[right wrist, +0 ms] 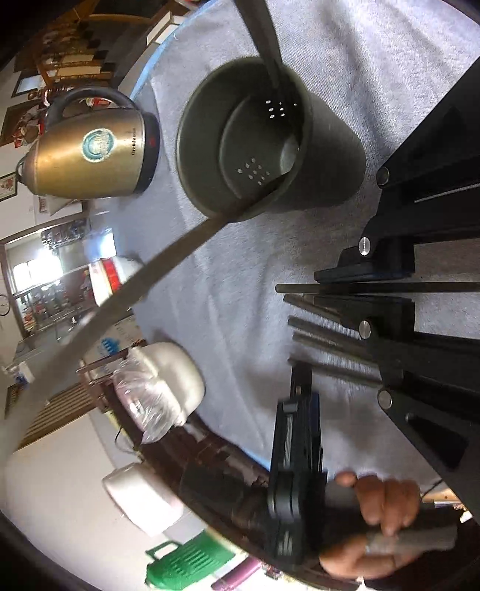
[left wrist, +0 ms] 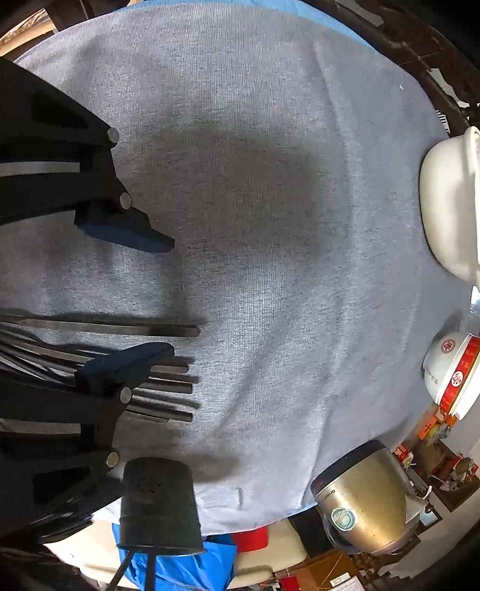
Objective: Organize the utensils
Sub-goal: 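Close the right tool on a dark chopstick while the left tool grasps another, then lower both held chopsticks into the grey holder and open both tools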
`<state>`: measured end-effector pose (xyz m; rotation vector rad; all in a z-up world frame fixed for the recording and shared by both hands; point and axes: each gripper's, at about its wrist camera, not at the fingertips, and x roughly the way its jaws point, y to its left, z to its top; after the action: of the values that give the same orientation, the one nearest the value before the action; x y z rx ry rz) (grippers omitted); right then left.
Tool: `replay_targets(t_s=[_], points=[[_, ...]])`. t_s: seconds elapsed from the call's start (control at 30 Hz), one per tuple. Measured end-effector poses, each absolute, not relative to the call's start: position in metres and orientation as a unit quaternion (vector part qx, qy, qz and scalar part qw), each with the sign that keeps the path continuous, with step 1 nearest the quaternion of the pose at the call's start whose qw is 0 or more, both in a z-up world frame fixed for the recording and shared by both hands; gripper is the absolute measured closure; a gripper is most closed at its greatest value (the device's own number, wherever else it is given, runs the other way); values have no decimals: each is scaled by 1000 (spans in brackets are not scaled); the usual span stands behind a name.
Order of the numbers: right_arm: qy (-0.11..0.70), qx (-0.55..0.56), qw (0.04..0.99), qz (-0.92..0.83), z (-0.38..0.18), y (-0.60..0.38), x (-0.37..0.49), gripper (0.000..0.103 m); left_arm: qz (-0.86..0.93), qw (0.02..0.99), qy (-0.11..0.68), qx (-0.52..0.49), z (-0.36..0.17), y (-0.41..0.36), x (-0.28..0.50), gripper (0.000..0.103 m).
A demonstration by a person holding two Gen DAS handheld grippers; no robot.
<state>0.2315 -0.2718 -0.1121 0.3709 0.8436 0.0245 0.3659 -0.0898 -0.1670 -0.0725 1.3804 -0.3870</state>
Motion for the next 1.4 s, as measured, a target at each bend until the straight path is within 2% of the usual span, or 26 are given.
replay_targets(t_s=[0.2,0.23,0.27,0.33,0.63,1.07,1.4], points=[[395,183,900,27,-107,-271,222,97,-171,758,628,-21,-167,-103,369,51],[392,187,900,31,-105,-271,220,97,-171,761,625,-13,-167,-107,368,56],[390,189,901,34,-104,-272,219,97,-171,763,623,-7,-168,-113,369,73],[382,192,903,40,-101,-274,215,97,-181,759,625,0,-171,-120,369,95],[327,218,916,83,-73,-286,196,97,-183,789,586,-4,-145,-107,352,97],[199,235,949,63,-12,-314,145,97,-211,864,457,-12,-16,-73,269,97],[86,247,965,-9,34,-344,101,97,-231,901,367,-25,61,-75,220,97]])
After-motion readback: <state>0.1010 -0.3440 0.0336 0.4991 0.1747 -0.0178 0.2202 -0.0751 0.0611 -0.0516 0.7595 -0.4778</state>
